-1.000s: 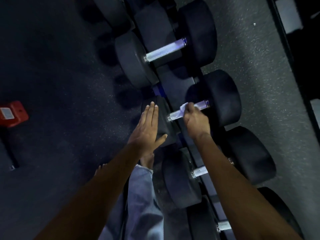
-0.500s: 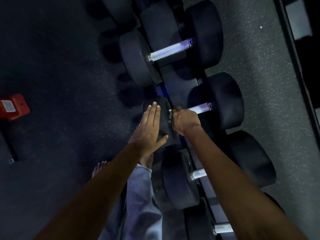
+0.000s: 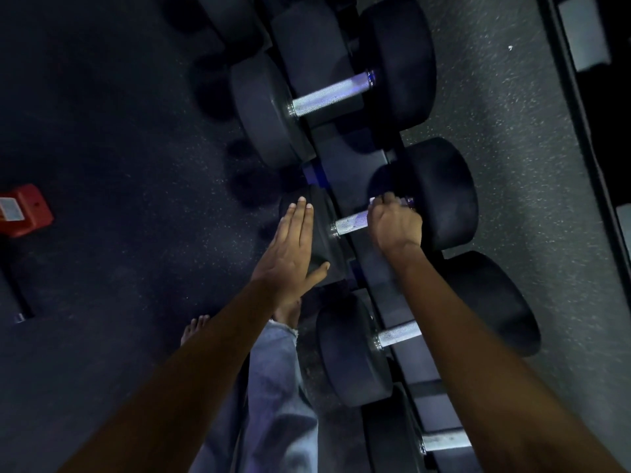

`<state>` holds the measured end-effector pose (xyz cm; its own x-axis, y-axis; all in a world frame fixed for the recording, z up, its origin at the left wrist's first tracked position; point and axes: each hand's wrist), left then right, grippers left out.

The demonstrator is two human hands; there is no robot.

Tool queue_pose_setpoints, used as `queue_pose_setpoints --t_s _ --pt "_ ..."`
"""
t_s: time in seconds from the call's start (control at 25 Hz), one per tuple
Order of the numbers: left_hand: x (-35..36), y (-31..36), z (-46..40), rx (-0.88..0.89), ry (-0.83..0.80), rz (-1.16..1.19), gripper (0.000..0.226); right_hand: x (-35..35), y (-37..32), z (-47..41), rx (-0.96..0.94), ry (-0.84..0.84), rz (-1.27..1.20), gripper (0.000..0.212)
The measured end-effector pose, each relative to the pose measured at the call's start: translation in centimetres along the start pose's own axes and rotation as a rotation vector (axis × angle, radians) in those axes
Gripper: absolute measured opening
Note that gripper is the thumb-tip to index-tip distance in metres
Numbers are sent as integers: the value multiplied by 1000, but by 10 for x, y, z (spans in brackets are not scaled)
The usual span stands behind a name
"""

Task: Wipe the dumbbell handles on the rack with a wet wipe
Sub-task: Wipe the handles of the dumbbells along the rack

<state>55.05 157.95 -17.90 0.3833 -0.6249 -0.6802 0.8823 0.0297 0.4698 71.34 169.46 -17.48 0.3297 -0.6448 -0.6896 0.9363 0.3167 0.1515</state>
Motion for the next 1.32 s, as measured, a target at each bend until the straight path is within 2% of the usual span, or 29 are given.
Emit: queue_pose_setpoints --t_s 0.08,0.28,0.4,0.52,0.6,0.68,0.8,0.92,1.04,1.16,1.32 --pt "2 -1 0 0 -1 -15 94 8 -4 3 -59 43 47 31" --pt "5 -3 -1 18 28 -11 92 34 -28 19 -183 275 134 22" --pt "5 -4 0 23 27 -10 93 51 -37 19 -231 402 -9 23" --pt "5 -5 -1 36 40 -2 93 61 -41 24 -187 390 -289 20" --pt "6 -5 0 46 44 -9 92 61 -48 29 -96 390 -646 6" --pt "5 -4 -1 49 44 -15 92 57 -56 29 87 422 -1061 8" --pt "4 -6 -1 46 38 -27 92 46 -64 23 482 441 -1528 12" --pt "4 -7 -2 53 42 -33 92 38 -49 9 670 500 -1896 19" --pt "4 -8 -1 59 50 -29 93 37 -22 -9 754 585 -2091 18" --pt "4 -8 -2 57 49 -24 93 36 -8 -15 703 615 -2363 21" --pt "4 -7 -2 50 53 -27 95 43 -19 -11 552 575 -2379 28"
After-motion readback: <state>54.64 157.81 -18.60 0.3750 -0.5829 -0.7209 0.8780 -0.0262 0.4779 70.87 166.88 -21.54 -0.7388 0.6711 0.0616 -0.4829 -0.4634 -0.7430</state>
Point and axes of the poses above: each hand's wrist, its own z-axis away from the middle knuckle, its own x-axis out of the palm, y = z × x, and after that the axes turned 15 degrees about -y, right-handed
